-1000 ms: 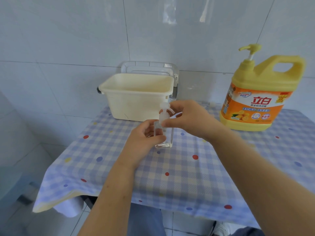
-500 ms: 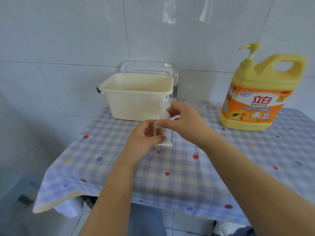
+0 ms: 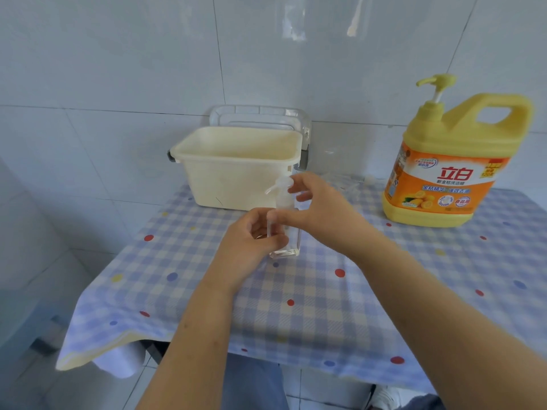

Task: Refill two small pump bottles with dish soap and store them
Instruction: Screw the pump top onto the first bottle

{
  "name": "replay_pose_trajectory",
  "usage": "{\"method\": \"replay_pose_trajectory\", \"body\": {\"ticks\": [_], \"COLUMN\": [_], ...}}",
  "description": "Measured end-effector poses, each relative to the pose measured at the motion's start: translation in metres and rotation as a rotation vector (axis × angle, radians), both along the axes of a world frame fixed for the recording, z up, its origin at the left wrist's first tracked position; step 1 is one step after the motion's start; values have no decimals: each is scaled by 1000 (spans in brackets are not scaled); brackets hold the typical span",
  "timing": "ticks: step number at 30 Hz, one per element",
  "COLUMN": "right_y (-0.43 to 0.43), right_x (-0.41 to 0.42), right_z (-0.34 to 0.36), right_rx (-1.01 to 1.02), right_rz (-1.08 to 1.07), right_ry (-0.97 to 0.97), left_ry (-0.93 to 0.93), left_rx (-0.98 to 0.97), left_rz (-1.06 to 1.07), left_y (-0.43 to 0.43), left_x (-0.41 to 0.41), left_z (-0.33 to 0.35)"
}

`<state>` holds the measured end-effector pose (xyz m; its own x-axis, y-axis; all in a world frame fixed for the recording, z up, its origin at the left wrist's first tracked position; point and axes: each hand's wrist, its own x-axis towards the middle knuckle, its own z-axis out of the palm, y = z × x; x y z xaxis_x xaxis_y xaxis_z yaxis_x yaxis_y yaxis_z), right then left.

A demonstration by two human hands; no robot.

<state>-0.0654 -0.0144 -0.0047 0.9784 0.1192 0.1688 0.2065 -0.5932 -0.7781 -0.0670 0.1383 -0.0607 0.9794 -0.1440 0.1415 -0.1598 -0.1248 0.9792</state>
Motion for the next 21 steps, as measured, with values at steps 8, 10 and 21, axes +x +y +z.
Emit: {"method": "replay_pose_trajectory", "body": {"ticks": [8, 10, 21], "right_y": [-11, -11, 1], "right_x": [2, 1, 0], "right_z": [18, 19, 10], "right_rx": [88, 105, 129], "right_rz": [153, 154, 46], "right_ry": [35, 13, -44], "left_ry": [24, 26, 36], "left_rx": [-12, -13, -20], "left_rz": [15, 9, 8], "left_y": [-2, -2, -1], "left_x": [1, 1, 1], "left_z": [0, 0, 0]}}
